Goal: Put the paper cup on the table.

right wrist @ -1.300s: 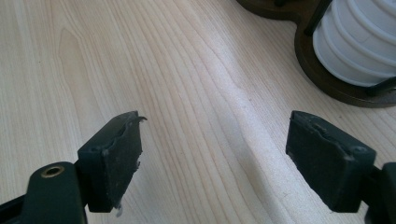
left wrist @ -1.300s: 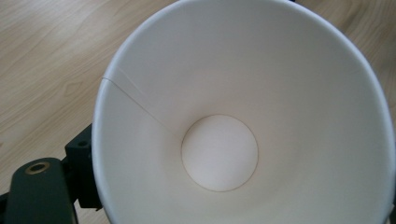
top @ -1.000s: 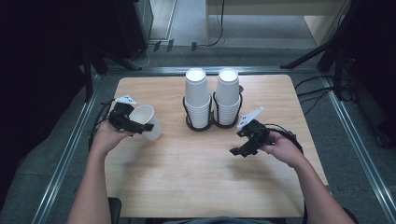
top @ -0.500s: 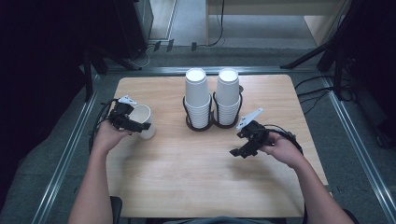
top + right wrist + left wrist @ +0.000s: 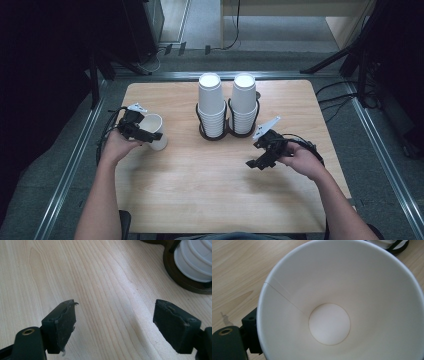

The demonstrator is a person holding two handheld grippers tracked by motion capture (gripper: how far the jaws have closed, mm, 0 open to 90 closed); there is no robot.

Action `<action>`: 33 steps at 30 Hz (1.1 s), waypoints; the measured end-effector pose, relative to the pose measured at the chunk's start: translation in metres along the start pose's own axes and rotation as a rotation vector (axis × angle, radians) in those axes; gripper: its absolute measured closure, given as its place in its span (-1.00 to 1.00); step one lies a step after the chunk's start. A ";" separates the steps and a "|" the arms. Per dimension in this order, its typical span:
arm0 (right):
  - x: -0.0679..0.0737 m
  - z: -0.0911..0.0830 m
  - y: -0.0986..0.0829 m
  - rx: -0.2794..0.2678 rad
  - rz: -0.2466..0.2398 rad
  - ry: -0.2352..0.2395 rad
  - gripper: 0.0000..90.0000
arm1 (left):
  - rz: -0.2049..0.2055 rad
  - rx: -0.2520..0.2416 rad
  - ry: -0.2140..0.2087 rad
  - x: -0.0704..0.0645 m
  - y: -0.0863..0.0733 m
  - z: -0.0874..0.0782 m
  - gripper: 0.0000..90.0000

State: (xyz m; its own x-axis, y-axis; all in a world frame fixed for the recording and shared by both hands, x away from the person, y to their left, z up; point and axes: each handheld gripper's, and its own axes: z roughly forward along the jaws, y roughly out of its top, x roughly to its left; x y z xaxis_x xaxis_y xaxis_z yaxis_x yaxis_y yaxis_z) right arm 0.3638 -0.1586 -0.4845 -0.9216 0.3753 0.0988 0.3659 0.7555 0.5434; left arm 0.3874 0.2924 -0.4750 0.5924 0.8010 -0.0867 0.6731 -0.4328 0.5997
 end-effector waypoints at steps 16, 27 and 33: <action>0.000 0.000 0.000 0.006 -0.004 -0.003 -0.58 | -0.010 -0.039 -0.041 -0.001 0.000 -0.011 -1.00; 0.000 0.001 0.000 0.008 -0.008 -0.001 -0.58 | -0.031 -0.063 -0.038 -0.001 0.002 -0.024 -1.00; 0.000 0.001 -0.001 0.015 -0.014 -0.002 -0.58 | -0.037 -0.080 -0.030 -0.001 0.003 -0.033 -1.00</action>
State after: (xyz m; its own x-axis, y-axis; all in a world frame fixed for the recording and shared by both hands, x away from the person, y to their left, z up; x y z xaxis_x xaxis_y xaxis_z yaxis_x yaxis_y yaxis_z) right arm 0.3634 -0.1585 -0.4856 -0.9264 0.3659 0.0894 0.3550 0.7689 0.5318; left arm 0.3746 0.3042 -0.4466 0.5814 0.8027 -0.1331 0.6578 -0.3675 0.6575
